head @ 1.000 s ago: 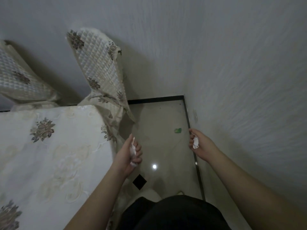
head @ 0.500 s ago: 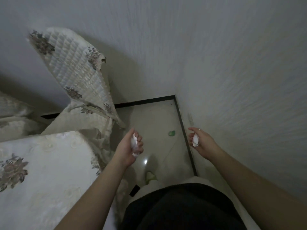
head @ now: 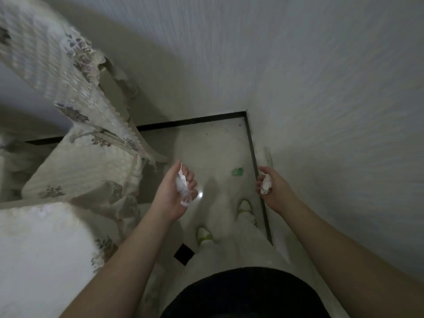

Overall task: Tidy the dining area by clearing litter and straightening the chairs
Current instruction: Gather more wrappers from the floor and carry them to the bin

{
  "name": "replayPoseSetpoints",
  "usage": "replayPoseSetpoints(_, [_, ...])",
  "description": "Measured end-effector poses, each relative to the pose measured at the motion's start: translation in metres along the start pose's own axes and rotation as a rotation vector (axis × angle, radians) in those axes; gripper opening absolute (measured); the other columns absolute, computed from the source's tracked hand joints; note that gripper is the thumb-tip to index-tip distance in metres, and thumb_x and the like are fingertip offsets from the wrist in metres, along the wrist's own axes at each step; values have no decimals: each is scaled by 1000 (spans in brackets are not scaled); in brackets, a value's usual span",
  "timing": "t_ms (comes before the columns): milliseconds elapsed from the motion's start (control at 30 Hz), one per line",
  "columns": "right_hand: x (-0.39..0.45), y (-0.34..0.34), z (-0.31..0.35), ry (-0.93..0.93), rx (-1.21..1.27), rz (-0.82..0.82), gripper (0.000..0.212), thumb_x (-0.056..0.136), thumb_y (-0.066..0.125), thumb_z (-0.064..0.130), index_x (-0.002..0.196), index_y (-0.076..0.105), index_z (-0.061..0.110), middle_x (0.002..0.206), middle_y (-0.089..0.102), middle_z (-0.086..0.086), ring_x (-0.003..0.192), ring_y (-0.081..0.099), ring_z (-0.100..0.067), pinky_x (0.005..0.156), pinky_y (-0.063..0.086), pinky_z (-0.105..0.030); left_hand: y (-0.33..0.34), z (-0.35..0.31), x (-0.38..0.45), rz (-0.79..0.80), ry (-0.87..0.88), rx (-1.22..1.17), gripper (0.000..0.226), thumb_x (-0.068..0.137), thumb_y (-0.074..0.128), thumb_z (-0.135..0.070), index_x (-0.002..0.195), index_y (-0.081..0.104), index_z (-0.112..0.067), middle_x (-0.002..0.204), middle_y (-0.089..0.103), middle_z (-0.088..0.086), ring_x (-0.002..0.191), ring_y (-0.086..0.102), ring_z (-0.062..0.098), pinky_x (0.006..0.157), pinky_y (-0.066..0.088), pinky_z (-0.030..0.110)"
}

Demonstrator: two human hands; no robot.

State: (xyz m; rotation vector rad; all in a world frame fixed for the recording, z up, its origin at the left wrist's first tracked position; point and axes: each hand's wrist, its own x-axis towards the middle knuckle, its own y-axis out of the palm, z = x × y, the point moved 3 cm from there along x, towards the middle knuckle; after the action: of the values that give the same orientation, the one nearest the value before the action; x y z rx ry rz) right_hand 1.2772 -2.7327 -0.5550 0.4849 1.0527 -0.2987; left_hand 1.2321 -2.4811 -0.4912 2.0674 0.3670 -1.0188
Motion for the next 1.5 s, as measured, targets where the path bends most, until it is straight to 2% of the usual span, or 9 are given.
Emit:
replayPoseSetpoints(167, [85, 5, 6, -18, -111, -32, 7, 90, 58, 15, 83, 60, 13, 58, 48, -1, 42, 41, -9, 38, 32, -18, -1, 14, 63, -38, 4, -126, 33, 90, 49, -43, 65, 48, -20, 60, 39, -4, 45, 40, 9, 42, 21, 18])
replayPoseSetpoints(400, [223, -13, -13, -59, -346, -158, 23, 96, 51, 28, 88, 62, 10, 63, 49, -4, 47, 43, -13, 41, 37, -21, -11, 47, 181, -25, -1, -169, 30, 84, 53, -43, 63, 52, -22, 61, 45, -6, 46, 47, 8, 36, 34, 16])
replayPoseSetpoints(633, [353, -64, -70, -230, -797, -209, 20, 96, 52, 31, 99, 61, 13, 84, 60, -7, 69, 55, -16, 60, 48, -26, -68, 95, 299, -23, -16, -153, 35, 87, 48, -42, 60, 53, -21, 61, 44, -5, 47, 45, 11, 39, 32, 14])
replayPoseSetpoints(833, [438, -87, -102, -518, -1153, -194, 13, 95, 55, 28, 106, 51, 21, 76, 54, 4, 64, 51, -10, 52, 37, -14, -113, 136, 383, -38, -32, -130, 38, 88, 47, -41, 56, 49, -21, 58, 41, -4, 47, 40, 11, 41, 27, 15])
replayPoseSetpoints(933, [490, -90, -115, -599, -1258, -143, 27, 93, 58, 28, 117, 52, 17, 101, 59, -4, 81, 58, -17, 69, 46, -26, -133, 151, 417, -48, -31, -138, 36, 87, 48, -41, 58, 47, -21, 59, 41, -4, 48, 38, 11, 41, 26, 15])
replayPoseSetpoints(1033, [530, -89, -126, -669, -1484, -98, 41, 94, 56, 33, 130, 45, 19, 123, 47, -8, 91, 58, -23, 79, 51, -35, -150, 166, 441, -66, -47, -152, 31, 83, 52, -42, 60, 45, -22, 61, 41, -4, 50, 36, 10, 39, 28, 13])
replayPoseSetpoints(1267, [604, -83, -144, -568, -1859, 20, 64, 91, 60, 34, 145, 26, 22, 139, 28, -12, 95, 60, -31, 85, 52, -39, -196, 189, 463, -109, -59, -96, 33, 81, 53, -47, 57, 48, -25, 60, 40, -8, 49, 36, 8, 58, 9, 25])
replayPoseSetpoints(1400, [642, -84, -157, -458, -2007, 6, 59, 86, 66, 23, 136, 34, 19, 137, 26, -16, 96, 57, -37, 85, 50, -40, -217, 180, 469, -157, -54, -84, 34, 84, 51, -45, 58, 48, -23, 61, 41, -7, 48, 39, 9, 54, 11, 22])
replayPoseSetpoints(1500, [657, -89, -167, -418, -2076, -30, 47, 86, 63, 17, 124, 37, 12, 123, 33, -17, 96, 53, -35, 83, 48, -41, -227, 157, 477, -152, 66, -160, 33, 88, 48, -42, 61, 46, -23, 63, 41, -6, 51, 41, 9, 47, 25, 16])
